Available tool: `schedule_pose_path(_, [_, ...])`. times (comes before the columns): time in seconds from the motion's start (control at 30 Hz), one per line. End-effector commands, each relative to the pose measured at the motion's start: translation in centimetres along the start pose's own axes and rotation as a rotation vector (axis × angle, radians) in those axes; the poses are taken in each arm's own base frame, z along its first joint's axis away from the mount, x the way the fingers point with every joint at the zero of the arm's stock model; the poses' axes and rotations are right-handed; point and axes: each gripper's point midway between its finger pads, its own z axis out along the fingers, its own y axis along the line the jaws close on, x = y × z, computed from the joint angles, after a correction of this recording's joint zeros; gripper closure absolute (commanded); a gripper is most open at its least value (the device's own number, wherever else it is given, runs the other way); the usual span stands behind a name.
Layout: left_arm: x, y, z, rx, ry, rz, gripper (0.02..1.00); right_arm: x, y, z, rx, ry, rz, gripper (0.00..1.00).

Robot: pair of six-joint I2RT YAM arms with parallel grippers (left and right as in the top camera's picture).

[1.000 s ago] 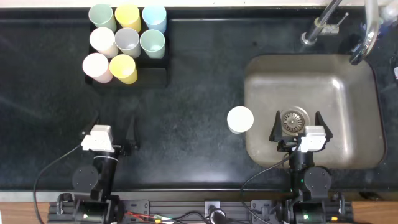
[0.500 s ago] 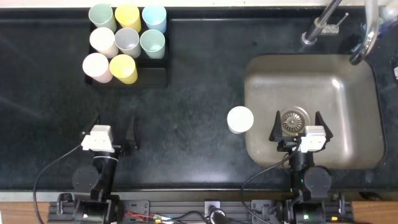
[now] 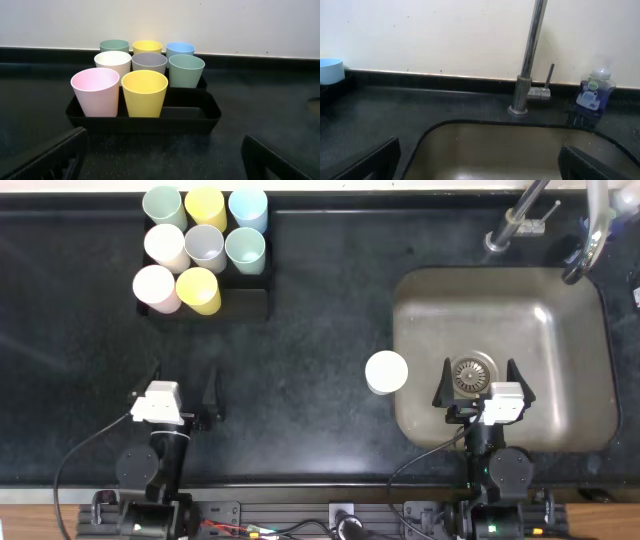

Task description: Store Cups

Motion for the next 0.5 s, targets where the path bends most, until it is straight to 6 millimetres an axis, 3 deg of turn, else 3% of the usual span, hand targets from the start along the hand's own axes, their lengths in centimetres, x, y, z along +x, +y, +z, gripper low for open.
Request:
schedule_pose_path(0.03, [-0.1, -0.5, -0.1, 0.027, -0.006, 0.019, 0.020, 0.2, 0.1, 0.0, -0.004, -0.007, 0.036, 0.003])
schedule_pose_path(0.2, [-0.1, -0.5, -0.1, 0.027, -0.006, 0.019, 0.020, -1.4, 0.0, -0.1, -0.007, -0.063, 0.154, 0.003])
schedule_pose_path(0.5, [-0.1, -0.5, -0.1, 0.028, -0.006, 0.019, 0.020, -8.8, -0.4, -1.2, 0.002, 0.028, 0.216, 0.003])
